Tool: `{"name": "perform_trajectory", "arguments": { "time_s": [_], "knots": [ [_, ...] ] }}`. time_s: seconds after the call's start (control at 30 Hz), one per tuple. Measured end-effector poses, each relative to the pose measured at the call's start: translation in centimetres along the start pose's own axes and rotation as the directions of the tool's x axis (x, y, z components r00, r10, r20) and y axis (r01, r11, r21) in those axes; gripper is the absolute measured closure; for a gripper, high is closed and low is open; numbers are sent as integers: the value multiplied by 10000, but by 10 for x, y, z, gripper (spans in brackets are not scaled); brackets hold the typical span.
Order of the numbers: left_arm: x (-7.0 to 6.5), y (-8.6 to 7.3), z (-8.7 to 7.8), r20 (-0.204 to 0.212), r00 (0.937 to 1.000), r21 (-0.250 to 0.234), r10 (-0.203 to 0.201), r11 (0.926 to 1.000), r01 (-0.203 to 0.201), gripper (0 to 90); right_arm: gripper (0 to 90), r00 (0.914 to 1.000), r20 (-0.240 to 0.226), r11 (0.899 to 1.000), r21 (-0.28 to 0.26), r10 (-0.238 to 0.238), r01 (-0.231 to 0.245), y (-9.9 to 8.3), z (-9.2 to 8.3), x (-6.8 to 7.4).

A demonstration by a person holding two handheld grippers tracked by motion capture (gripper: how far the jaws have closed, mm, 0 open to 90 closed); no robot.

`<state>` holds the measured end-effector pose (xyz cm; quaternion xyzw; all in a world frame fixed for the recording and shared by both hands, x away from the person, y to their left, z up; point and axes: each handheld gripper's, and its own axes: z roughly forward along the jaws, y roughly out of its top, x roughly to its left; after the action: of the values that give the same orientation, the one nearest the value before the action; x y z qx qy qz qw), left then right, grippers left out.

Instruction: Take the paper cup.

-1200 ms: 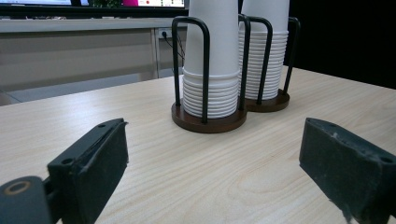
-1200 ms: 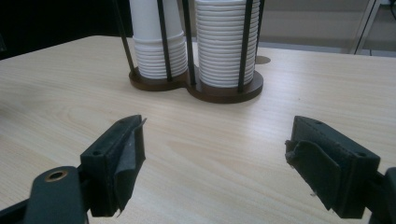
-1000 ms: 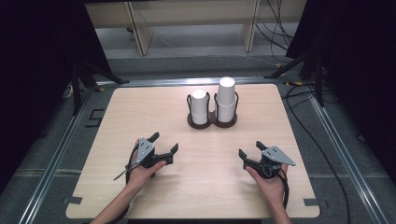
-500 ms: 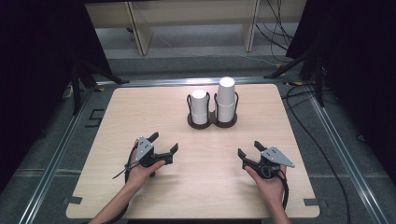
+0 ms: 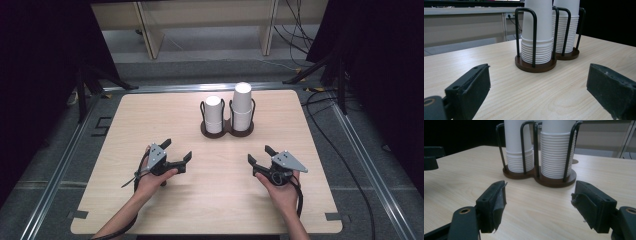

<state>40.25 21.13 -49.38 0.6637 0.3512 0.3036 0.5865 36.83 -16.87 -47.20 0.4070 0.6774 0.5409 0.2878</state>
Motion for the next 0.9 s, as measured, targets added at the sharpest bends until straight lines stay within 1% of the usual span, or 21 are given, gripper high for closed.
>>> {"name": "perform_trajectory", "arguments": {
  "time_s": [0.03, 0.07, 0.1, 0.13, 0.17, 0.23, 0.27, 0.3, 0.33, 0.4, 0.47, 0.53, 0.57, 0.67, 0.7, 0.73, 0.77, 0.8, 0.83, 0.87, 0.9],
  "knots": [
    [0, 0, 1, 2, 10000, 71, 51, 10000, -51, 48, 274, 10000, 0, 10000, 0, 0, 0, 0, 0, 0],
    [0, 0, 3, 40, 9999, -119, 129, 9998, -129, 55, 278, 9999, -107, 9998, -114, -134, 133, 4, 5, 1],
    [0, 1, 4, 19, 9998, 42, 209, 9998, -209, 56, 280, 9997, -150, 9997, -103, 211, -212, 6, 6, 3],
    [1, 1, 7, 98, 9997, -131, 229, 9997, -227, 56, 281, 9999, -147, 9999, -163, 38, -41, 9, 8, 2],
    [0, 2, 10, 121, 9995, 124, 299, 9995, -300, 56, 282, 9999, -163, 9998, -199, -32, 29, 11, 10, 1],
    [0, 2, 13, 181, 9993, 44, 327, 9995, -328, 59, 283, 9999, -155, 9998, -182, 40, -43, 14, 11, 3],
    [1, 4, 14, 202, 9991, 236, 367, 9990, -372, 59, 288, 9998, -196, 9999, -167, -13, 9, 19, 15, 4],
    [1, 4, 18, 281, 9989, 133, 374, 9992, -378, 59, 288, 9998, -196, 9999, -167, -13, 9, 19, 15, 4],
    [2, 6, 19, 285, 9983, 313, 506, 9982, -515, 59, 292, 9996, -277, 9996, -268, -96, 88, 24, 19, 6],
    [4, 11, 27, 378, 9981, 340, 488, 9982, -501, 62, 295, 9996, -238, 9994, -314, -151, 143, 28, 24, 7],
    [5, 14, 30, 411, 9977, 393, 534, 9977, -551, 63, 297, 9996, -259, 9994, -312, -148, 140, 30, 26, 8],
    [6, 18, 36, 487, 9968, 475, 629, 9967, -652, 73, 307, 9994, -317, 9993, -332, -164, 154, 37, 33, 10],
    [7, 21, 39, 495, 9964, 503, 690, 9962, -715, 73, 307, 9994, -317, 9993, -332, -164, 154, 37, 33, 10],
    [7, 26, 51, 635, 9945, 632, 831, 9942, -871, 82, 313, 9990, -301, 9991, -262, -337, 330, 47, 43, 12],
    [7, 26, 54, 668, 9946, 649, 798, 9943, -841, 82, 313, 9990, -301, 9991, -262, -337, 330, 47, 43, 12],
    [7, 27, 60, 717, 9943, 688, 790, 9941, -840, 83, 315, 9986, -517, 9996, -262, -137, 123, 48, 46, 14],
    [7, 27, 62, 724, 9941, 779, 803, 9933, -859, 83, 316, 9985, -481, 9992, -301, -259, 245, 50, 49, 14],
    [6, 28, 70, 771, 9937, 880, 811, 9922, -878, 86, 320, 9989, -460, 9998, -121, -131, 126, 54, 53, 17],
    [7, 28, 74, 786, 9930, 992, 879, 9905, -956, 89, 320, 9983, -579, 9998, -172, -54, 44, 56, 57, 17],
    [7, 28, 74, 786, 9930, 992, 879, 9905, -956, 93, 321, 9982, -576, 9996, -214, -194, 182, 59, 60, 17],
    [7, 29, 78, 827, 9928, 1029, 870, 9901, -954, 93, 321, 9982, -576, 9996, -214, -194, 182, 59, 60, 17]
  ]
}}
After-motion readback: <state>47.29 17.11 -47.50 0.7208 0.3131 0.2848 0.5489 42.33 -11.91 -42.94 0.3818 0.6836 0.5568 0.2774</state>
